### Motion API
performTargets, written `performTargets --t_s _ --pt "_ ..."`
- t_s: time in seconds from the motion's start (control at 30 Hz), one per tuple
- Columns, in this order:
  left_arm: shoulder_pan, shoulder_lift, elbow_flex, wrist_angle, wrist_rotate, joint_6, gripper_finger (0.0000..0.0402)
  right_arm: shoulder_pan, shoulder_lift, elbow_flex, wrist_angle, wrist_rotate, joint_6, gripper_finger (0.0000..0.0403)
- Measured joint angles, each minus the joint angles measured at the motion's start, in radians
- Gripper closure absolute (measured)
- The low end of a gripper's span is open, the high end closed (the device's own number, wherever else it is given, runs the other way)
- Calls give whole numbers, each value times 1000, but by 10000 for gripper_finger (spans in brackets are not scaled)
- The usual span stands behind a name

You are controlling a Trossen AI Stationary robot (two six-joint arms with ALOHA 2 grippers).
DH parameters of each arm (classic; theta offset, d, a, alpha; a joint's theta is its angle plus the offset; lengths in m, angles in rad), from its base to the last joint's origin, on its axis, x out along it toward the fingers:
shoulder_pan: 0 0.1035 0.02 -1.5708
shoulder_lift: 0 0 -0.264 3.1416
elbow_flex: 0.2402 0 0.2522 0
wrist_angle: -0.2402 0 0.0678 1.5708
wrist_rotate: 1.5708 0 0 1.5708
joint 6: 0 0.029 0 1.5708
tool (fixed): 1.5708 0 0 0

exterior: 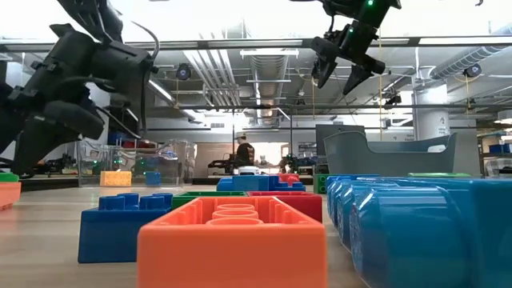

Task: Sort blocks by size
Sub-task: Put the big green game piece into the blue bin

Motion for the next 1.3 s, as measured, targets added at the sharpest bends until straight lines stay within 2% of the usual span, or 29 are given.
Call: performTargets --t_s 0.13,0.27,0.87,1.3 --pt "-12 -1 1 19 -12 -18 106 0 0 0 0 0 -1 39" --pt "-14 -1 -13 63 34 -35 106 0 0 0 0 0 -16 39" --pt "-14 -3 -10 230 71 -84 106 0 0 0 6 0 -51 39" --pt "-14 -2 53 300 51 -82 106 0 1 0 7 0 -56 39"
